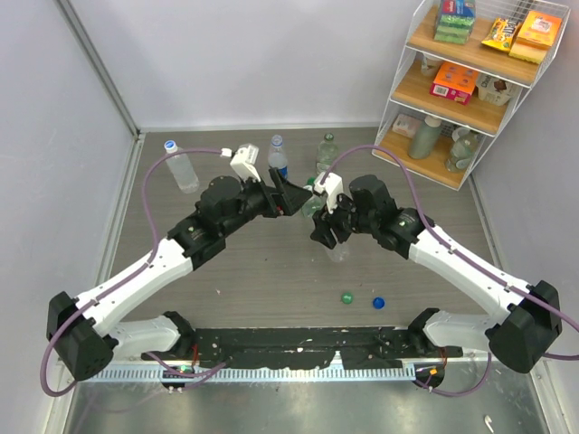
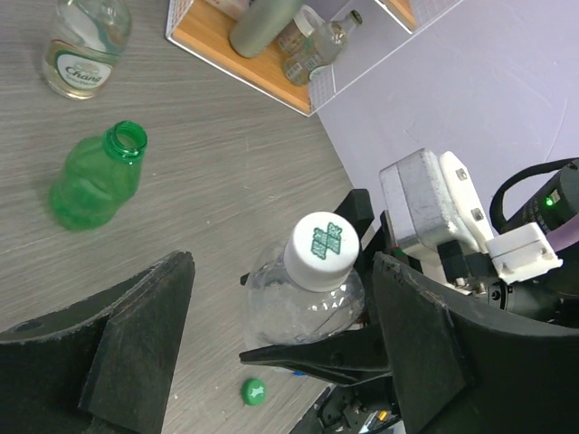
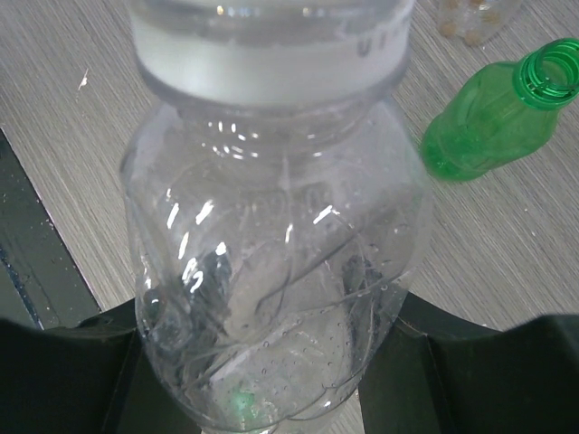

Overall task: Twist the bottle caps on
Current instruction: Screw the bottle cap onto the plastic bottle.

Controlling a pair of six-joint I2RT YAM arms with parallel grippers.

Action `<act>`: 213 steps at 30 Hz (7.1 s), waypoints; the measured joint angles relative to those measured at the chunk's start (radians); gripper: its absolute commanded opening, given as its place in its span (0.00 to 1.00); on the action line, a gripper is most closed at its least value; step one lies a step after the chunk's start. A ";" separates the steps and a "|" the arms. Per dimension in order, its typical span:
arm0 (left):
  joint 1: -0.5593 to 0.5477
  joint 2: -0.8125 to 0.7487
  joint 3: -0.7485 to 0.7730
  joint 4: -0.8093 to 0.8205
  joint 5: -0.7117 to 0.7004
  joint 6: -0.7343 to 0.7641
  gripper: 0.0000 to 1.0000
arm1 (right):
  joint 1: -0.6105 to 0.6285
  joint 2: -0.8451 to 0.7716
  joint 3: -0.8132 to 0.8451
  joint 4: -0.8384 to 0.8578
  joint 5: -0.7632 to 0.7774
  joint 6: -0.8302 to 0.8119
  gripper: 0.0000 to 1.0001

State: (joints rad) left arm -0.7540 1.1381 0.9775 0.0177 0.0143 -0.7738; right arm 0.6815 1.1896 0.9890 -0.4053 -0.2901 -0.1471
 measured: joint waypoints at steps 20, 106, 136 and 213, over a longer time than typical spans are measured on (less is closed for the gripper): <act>-0.021 0.089 0.053 0.035 0.048 -0.003 0.47 | 0.000 0.009 -0.005 0.000 -0.009 -0.012 0.01; 0.002 0.042 0.107 0.043 0.800 0.633 0.00 | -0.009 -0.104 -0.035 -0.106 -0.456 -0.257 0.01; -0.057 -0.037 0.026 0.143 0.724 0.502 1.00 | 0.017 -0.088 -0.006 0.010 -0.450 -0.209 0.01; 0.011 0.023 0.119 0.016 0.678 0.393 0.00 | -0.018 -0.144 -0.030 -0.082 -0.355 -0.270 0.01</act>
State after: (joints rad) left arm -0.7425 1.1606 1.0962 0.0341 0.6918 -0.3805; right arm 0.6632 1.0458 0.9592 -0.4877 -0.6453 -0.4175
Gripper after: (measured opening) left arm 0.355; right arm 0.578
